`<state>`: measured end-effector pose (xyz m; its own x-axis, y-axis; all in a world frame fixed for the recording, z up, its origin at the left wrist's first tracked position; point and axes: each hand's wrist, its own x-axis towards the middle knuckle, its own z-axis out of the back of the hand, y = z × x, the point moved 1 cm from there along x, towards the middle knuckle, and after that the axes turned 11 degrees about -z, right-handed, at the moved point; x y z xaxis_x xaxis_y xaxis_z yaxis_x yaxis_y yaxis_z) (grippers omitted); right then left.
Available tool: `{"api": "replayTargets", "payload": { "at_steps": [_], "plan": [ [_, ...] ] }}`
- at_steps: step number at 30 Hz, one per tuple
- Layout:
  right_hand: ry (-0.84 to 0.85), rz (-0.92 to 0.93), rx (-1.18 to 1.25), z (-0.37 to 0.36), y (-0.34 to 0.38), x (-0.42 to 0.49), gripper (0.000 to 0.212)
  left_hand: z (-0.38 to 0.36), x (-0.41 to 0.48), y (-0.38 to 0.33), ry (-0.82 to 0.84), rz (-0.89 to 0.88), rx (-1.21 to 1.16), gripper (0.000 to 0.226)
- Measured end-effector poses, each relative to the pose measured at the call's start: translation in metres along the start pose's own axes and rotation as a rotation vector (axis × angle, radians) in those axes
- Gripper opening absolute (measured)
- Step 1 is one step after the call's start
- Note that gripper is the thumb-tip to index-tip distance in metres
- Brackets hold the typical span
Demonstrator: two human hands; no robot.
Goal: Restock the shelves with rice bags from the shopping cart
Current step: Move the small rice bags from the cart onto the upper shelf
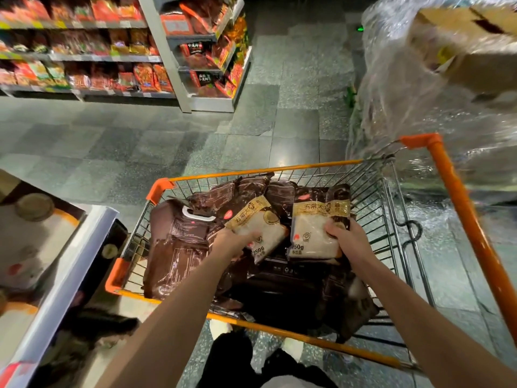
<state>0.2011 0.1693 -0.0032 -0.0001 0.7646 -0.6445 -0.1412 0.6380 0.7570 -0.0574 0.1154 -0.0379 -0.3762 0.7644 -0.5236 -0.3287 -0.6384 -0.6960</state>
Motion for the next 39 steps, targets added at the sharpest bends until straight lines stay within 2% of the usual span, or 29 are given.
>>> {"api": "replayTargets", "payload": {
  "at_steps": [3, 6, 9, 10, 12, 14, 16, 18, 20, 22, 25, 28, 30, 33, 35, 36, 37, 39],
  "plan": [
    [0.006, -0.002, -0.002, 0.002, -0.001, -0.004, 0.026, -0.006, -0.003, 0.002, -0.078, -0.073, -0.121, 0.035],
    [-0.008, 0.031, -0.002, 0.003, 0.007, -0.009, 0.024, 0.001, -0.004, 0.004, -0.015, -0.116, -0.321, 0.025],
    [0.005, 0.081, -0.016, -0.001, 0.021, -0.016, 0.019, 0.016, -0.010, 0.001, 0.027, -0.065, -0.480, 0.034],
    [0.028, 0.092, -0.023, -0.005, 0.027, -0.019, 0.018, 0.020, -0.016, -0.001, 0.038, -0.045, -0.538, 0.029],
    [0.111, 0.110, -0.021, -0.018, 0.040, -0.026, 0.020, 0.030, -0.028, -0.007, 0.106, -0.049, -0.710, 0.021],
    [0.187, 0.113, -0.011, -0.032, 0.053, -0.035, 0.024, 0.039, -0.035, -0.006, 0.146, -0.073, -0.875, 0.030],
    [0.242, 0.121, 0.001, -0.047, 0.066, -0.044, 0.027, 0.056, -0.037, -0.001, 0.126, -0.120, -0.976, 0.036],
    [0.295, 0.133, 0.023, -0.065, 0.078, -0.056, 0.031, 0.079, -0.048, 0.003, 0.062, -0.151, -1.098, 0.031],
    [0.336, 0.137, 0.049, -0.082, 0.089, -0.073, 0.027, 0.102, -0.061, 0.011, 0.021, -0.248, -1.160, 0.034],
    [0.392, 0.128, 0.081, -0.097, 0.096, -0.091, 0.028, 0.126, -0.082, 0.015, -0.067, -0.376, -1.129, 0.030],
    [0.475, 0.088, 0.098, -0.124, 0.100, -0.128, 0.031, 0.163, -0.119, 0.029, -0.221, -0.456, -1.032, 0.029],
    [0.572, 0.085, 0.074, -0.151, 0.108, -0.167, 0.008, 0.195, -0.153, 0.043, -0.311, -0.431, -0.993, 0.032],
    [0.628, 0.077, 0.049, -0.172, 0.113, -0.194, 0.004, 0.219, -0.187, 0.050, -0.344, -0.440, -1.046, 0.027],
    [0.791, 0.070, 0.026, -0.209, 0.123, -0.238, 0.018, 0.264, -0.237, 0.058, -0.430, -0.439, -1.117, 0.032],
    [0.875, 0.084, 0.001, -0.235, 0.134, -0.266, 0.021, 0.298, -0.268, 0.062, -0.517, -0.430, -1.014, 0.014],
    [0.889, 0.093, -0.001, -0.247, 0.139, -0.276, 0.020, 0.311, -0.283, 0.060, -0.568, -0.419, -0.949, 0.013],
    [0.916, 0.111, -0.023, -0.263, 0.145, -0.294, 0.019, 0.329, -0.299, 0.061, -0.647, -0.410, -0.868, 0.024],
    [0.925, 0.161, -0.038, -0.288, 0.155, -0.317, 0.018, 0.350, -0.319, 0.051, -0.734, -0.397, -0.790, 0.030]
  ]
}}
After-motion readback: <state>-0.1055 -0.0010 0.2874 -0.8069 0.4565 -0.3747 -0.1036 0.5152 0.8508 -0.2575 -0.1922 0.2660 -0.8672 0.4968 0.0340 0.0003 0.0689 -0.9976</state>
